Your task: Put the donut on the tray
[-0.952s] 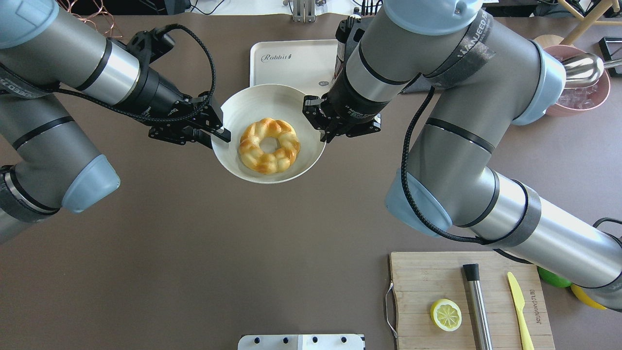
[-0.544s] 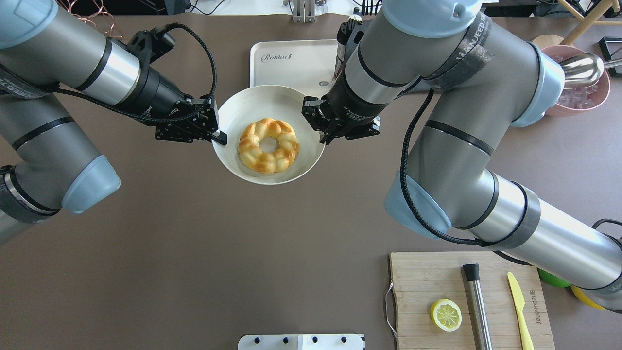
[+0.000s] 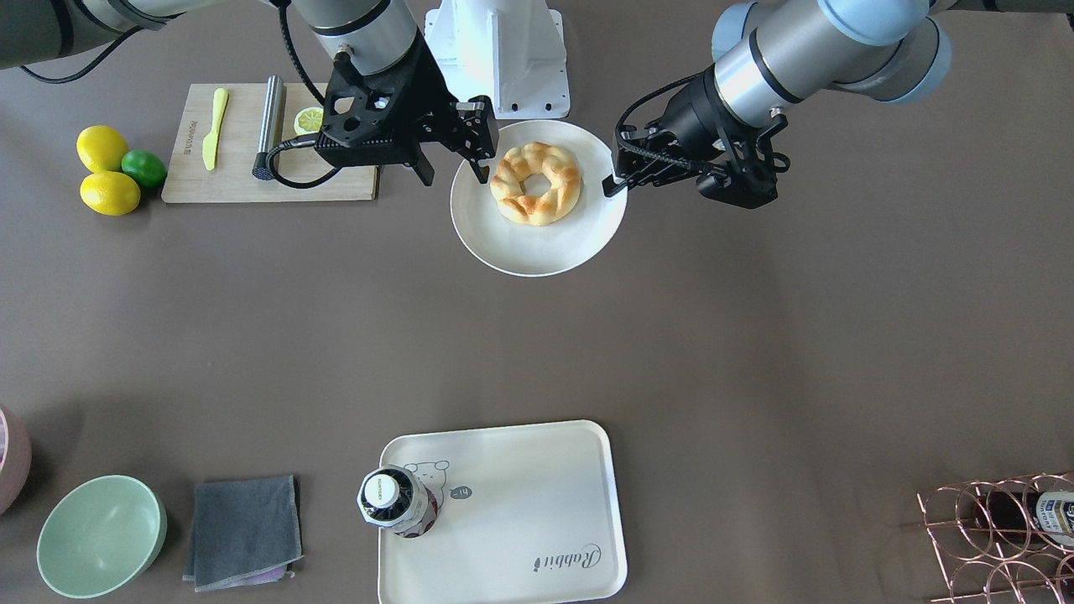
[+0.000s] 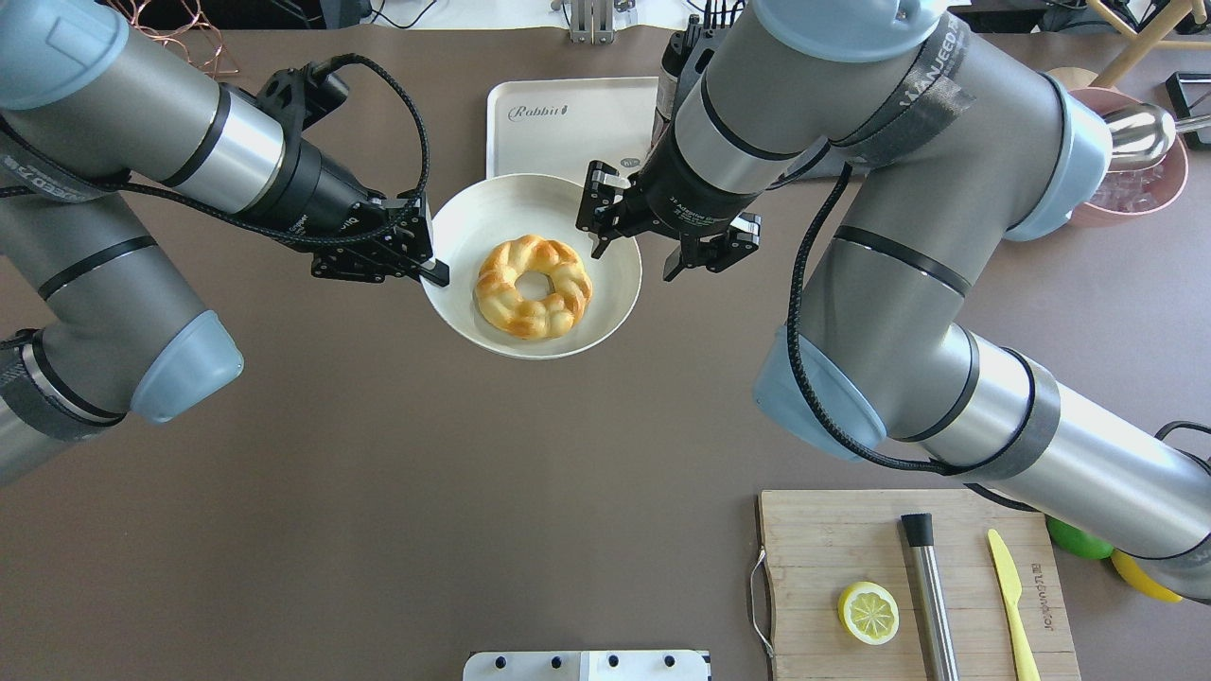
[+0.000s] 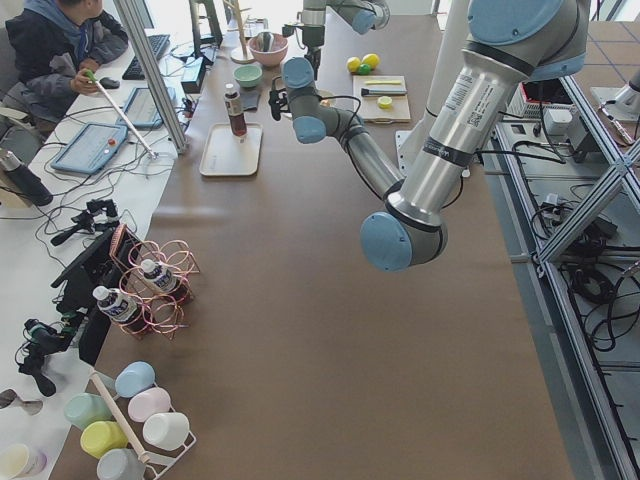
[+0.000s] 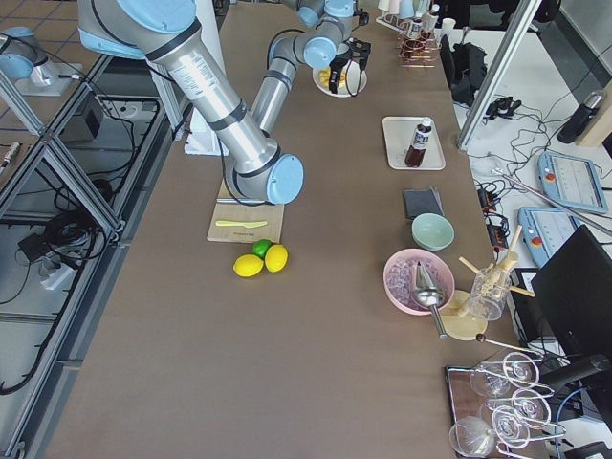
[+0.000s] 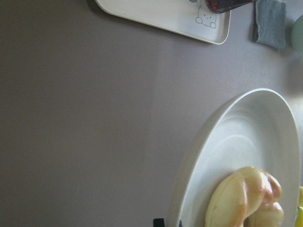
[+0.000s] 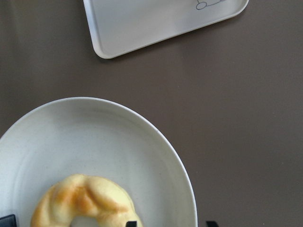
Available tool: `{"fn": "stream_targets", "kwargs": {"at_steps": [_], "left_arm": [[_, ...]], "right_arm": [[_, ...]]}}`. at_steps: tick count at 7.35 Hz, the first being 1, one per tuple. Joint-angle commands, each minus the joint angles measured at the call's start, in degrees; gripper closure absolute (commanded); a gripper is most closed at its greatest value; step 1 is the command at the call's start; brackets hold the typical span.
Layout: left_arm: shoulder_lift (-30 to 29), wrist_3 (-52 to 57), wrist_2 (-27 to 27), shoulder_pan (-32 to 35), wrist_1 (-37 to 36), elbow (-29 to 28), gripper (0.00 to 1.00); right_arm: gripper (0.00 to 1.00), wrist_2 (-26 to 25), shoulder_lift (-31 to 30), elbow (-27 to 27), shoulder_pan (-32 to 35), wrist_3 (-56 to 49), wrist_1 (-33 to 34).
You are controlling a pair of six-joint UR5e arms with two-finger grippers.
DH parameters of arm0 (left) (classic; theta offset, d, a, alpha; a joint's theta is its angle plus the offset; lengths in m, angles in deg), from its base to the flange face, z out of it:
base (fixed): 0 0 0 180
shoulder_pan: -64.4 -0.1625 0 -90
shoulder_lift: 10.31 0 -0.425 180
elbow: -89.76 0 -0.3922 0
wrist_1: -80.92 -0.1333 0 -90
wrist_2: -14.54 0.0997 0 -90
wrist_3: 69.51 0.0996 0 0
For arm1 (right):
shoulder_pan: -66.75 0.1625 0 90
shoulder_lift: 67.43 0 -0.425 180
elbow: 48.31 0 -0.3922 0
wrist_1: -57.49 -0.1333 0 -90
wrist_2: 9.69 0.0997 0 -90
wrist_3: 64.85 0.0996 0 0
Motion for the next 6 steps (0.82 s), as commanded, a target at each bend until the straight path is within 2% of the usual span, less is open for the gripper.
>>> {"fn": "stream_targets", "kwargs": {"at_steps": [1,3,6], "left_arm": [[-1.1,0.0,2.0,0.2,0.2,-3.2,1.0],[-5.9,-0.3,6.6,1.7,3.4,-13.3,1.0],[-17.4,-2.1,7.0,7.6,10.9,-38.3,1.0]], "right_arm": [[0.0,0.5,-1.2,0.0,2.7,-0.6,0.4],[0.0,2.6,-4.7,0.0,5.9,-4.6,0.3],[0.0,3.8,-13.5,-0.1,12.1,-18.9,-0.1]]}}
